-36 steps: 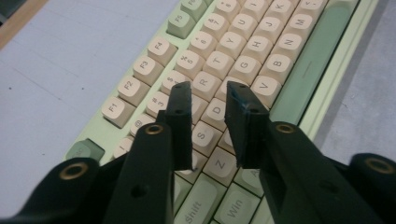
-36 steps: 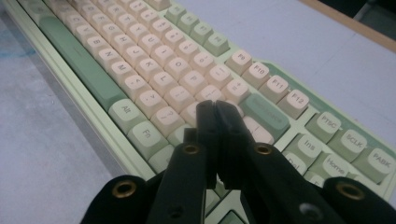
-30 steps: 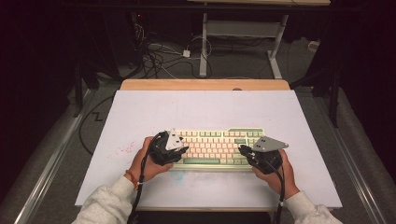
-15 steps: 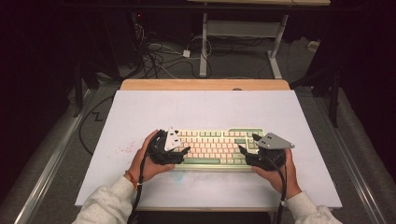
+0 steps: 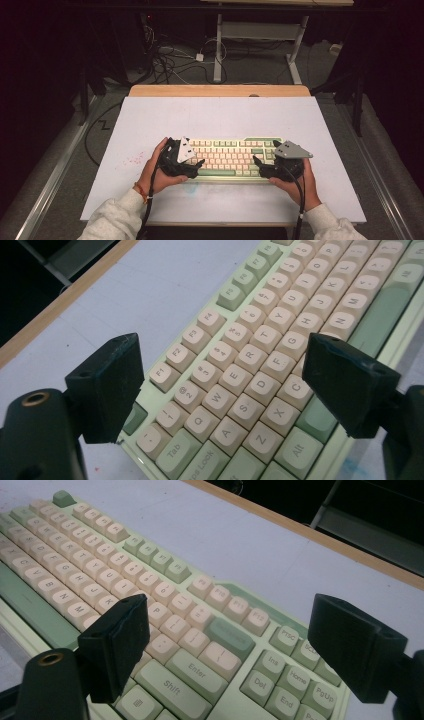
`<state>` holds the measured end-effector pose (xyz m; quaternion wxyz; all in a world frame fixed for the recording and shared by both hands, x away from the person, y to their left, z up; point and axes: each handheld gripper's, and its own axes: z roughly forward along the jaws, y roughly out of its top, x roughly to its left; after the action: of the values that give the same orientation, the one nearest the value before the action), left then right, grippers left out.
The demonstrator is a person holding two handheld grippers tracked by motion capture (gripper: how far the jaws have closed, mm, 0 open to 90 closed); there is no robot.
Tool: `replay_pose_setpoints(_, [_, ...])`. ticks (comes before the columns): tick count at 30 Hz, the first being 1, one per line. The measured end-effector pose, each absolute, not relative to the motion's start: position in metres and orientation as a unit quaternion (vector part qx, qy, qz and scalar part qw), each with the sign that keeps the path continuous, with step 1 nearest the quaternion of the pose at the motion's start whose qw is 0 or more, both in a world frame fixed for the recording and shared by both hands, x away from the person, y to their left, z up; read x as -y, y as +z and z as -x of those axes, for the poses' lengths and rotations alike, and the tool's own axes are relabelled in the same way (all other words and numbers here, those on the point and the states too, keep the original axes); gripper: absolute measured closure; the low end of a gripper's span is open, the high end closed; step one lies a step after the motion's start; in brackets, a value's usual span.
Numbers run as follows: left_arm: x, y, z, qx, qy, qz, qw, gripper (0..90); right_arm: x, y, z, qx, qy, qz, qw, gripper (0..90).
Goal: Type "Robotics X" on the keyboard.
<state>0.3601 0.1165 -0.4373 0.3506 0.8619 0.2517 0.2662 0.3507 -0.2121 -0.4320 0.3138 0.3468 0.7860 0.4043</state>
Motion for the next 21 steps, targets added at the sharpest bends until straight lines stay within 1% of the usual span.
replay_pose_setpoints(5, [-0.118, -0.436, -0.358, -0.25, 0.271, -0.86, 0.353, 16.1, 0.21, -0.432, -0.351, -0.79, 0.402, -0.34, 0.315, 17.6])
replay_pose_setpoints(12, [-0.122, -0.431, -0.352, -0.247, 0.287, -0.857, 0.35, 16.5, 0.207, -0.428, -0.35, -0.793, 0.405, -0.329, 0.314, 20.4])
replay_pose_setpoints(21, [-0.128, -0.426, -0.341, -0.235, 0.307, -0.854, 0.349, 16.5, 0.213, -0.423, -0.341, -0.79, 0.403, -0.327, 0.327, 20.3])
